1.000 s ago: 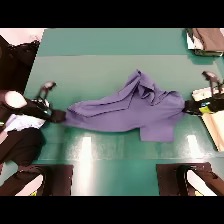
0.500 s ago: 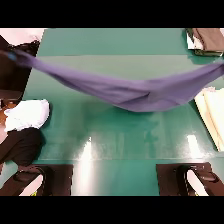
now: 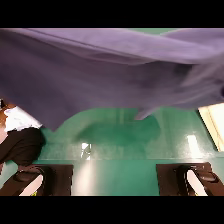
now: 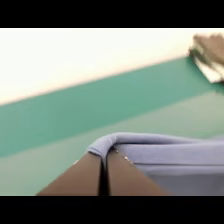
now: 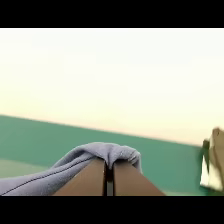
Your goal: Fold the shirts.
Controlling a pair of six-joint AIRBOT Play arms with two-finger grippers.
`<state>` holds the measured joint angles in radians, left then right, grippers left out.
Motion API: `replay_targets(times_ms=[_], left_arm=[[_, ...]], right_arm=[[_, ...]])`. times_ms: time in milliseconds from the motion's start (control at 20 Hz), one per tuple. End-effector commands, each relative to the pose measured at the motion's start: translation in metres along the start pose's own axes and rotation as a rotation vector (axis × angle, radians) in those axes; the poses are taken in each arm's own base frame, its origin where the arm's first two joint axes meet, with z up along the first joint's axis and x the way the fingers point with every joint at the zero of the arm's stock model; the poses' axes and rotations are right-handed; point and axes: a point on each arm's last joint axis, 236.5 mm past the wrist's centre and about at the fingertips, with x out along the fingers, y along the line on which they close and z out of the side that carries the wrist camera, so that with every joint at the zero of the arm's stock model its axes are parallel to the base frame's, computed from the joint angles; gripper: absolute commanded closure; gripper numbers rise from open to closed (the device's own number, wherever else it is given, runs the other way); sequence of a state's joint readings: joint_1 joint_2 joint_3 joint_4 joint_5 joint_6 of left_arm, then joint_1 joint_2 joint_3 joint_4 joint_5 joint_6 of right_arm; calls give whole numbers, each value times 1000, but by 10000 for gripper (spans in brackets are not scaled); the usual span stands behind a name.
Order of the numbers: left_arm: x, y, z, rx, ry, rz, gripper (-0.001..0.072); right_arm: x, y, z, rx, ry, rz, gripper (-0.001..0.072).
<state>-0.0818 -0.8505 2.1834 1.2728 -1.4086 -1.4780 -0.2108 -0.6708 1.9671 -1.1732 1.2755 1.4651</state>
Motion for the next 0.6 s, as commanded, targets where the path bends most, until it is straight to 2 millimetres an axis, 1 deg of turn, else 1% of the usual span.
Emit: replay_targets(times_ms=[0,50,100,150,200,250,300,400,450,550], left_arm=[[-32,-10,27,13,-98,-1,685],[-34,-11,29,14,-104,-6,685],[-33,-13,27,12,-97,-17,685],[-27,-12,22,7,-77,-16,685],[-18,-8,12,0,-41,-12,685],[-3,2,-5,-11,22,11,685],[16,13,-30,-27,111,36,685],[54,35,-89,-60,299,77,684],[74,45,-124,-78,404,94,684],[113,55,-192,-115,595,83,684]], right_arm=[[-29,11,38,-47,-107,-5,689],[-27,10,41,-38,-104,-2,689],[-20,8,39,-18,-78,0,689],[-10,5,31,-1,-34,2,689],[4,0,20,26,23,4,689],[23,-7,2,61,100,5,689],[42,-15,-19,96,186,5,689],[83,-32,-78,178,382,0,689],[102,-40,-116,221,501,-3,689],[133,-53,-193,298,732,-1,689]])
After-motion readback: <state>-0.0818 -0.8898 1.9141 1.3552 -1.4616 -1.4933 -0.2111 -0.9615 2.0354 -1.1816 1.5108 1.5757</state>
